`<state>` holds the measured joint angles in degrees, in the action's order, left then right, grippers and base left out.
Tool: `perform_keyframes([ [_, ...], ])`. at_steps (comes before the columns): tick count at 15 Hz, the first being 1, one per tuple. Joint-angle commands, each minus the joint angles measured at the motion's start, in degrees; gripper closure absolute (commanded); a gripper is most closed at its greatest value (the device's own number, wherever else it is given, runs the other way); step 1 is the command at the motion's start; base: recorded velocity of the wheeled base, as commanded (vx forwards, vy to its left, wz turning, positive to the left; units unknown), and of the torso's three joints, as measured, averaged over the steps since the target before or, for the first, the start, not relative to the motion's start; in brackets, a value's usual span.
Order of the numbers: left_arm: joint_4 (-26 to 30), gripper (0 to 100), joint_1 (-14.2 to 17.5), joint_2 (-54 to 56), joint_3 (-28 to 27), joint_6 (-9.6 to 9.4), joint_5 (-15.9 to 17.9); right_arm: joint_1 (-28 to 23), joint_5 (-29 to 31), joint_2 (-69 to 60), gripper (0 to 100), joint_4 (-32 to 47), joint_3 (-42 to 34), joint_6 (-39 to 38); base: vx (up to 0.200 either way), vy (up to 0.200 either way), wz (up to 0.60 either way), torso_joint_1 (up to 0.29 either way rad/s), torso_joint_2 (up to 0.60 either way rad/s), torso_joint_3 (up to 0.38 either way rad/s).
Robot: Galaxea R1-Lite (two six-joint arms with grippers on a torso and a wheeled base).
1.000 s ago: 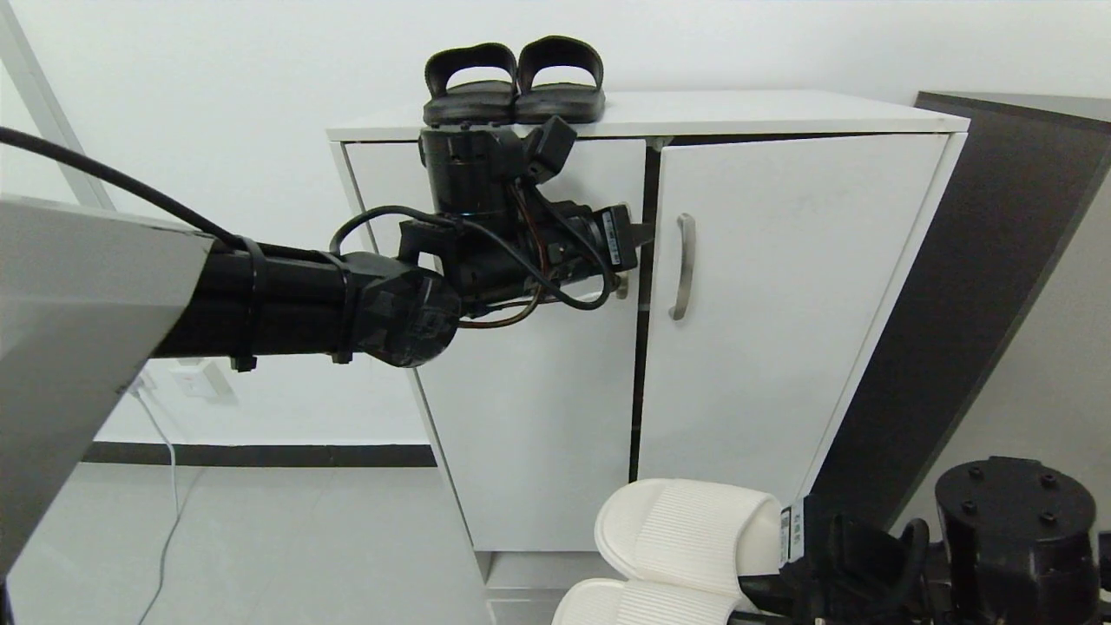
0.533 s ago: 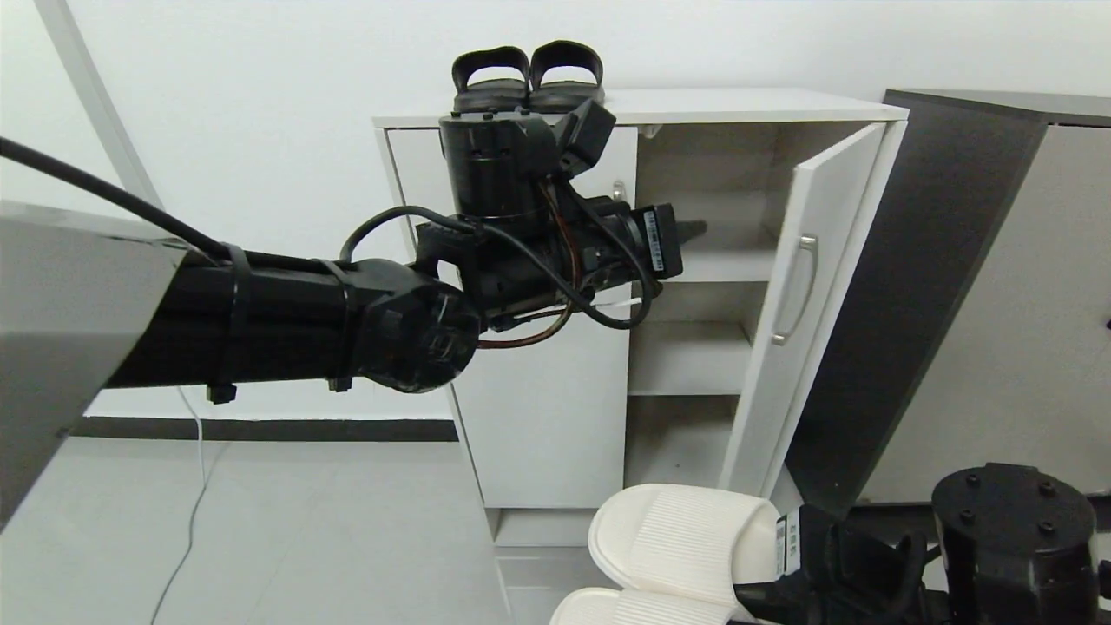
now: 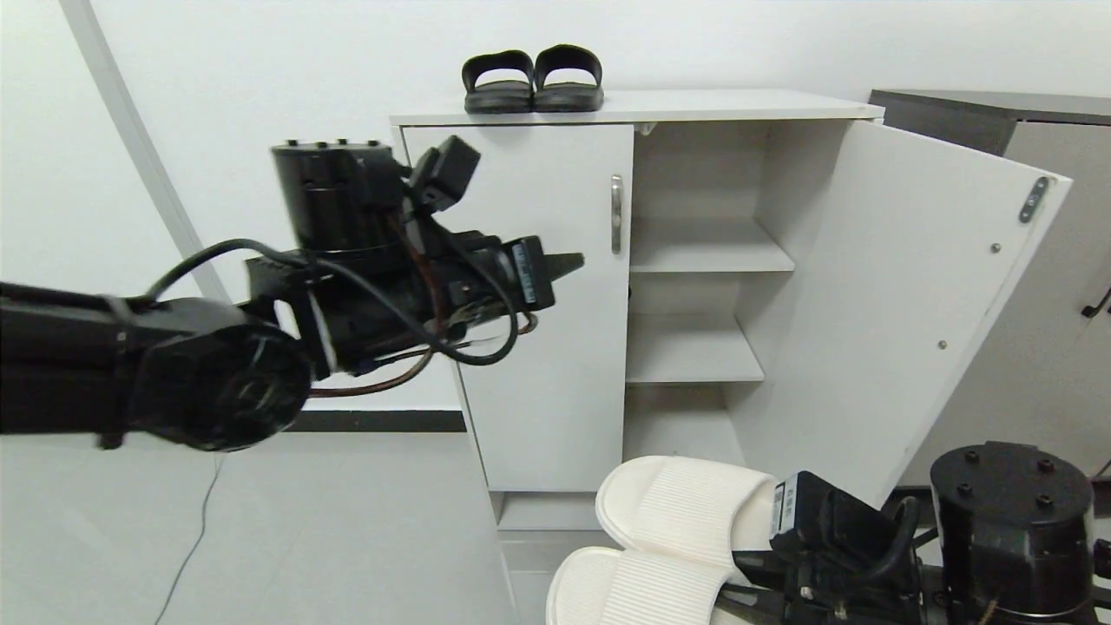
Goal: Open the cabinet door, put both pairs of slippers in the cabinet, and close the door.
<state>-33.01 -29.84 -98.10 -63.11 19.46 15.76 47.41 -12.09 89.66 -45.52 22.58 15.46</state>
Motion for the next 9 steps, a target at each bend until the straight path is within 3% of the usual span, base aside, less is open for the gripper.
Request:
perform_keyframes([
  [1, 0.0, 100, 7.9, 19.5, 18.3, -0.30, -0.2, -0.6, 0.0, 0.2, 100, 0.0, 0.1, 0.0, 0.000, 0.000, 0.00, 0.000, 0.00, 0.000],
  [4, 2.9, 100, 13.9, 37.1, 31.8, -3.46, -1.7, -1.0, 0.0, 0.4, 100, 0.0, 0.1, 0.0, 0.000, 0.000, 0.00, 0.000, 0.00, 0.000],
  [5, 6.4, 100, 17.4, 42.7, 34.7, -4.43, -3.5, -2.1, -0.1, 1.4, 100, -0.1, 0.2, -0.1, 0.000, 0.000, 0.00, 0.000, 0.00, 0.000],
  [7, 14.6, 100, 23.9, 52.9, 37.0, -4.95, -5.4, -3.7, -0.2, 2.6, 100, -1.2, 0.7, -0.3, 0.000, 0.000, 0.00, 0.000, 0.00, 0.000],
  [9, 21.9, 100, 25.1, 62.4, 38.1, -5.04, -5.7, -3.8, -0.1, 3.2, 100, -2.5, 0.6, -0.2, 0.000, 0.000, 0.00, 0.000, 0.00, 0.000],
])
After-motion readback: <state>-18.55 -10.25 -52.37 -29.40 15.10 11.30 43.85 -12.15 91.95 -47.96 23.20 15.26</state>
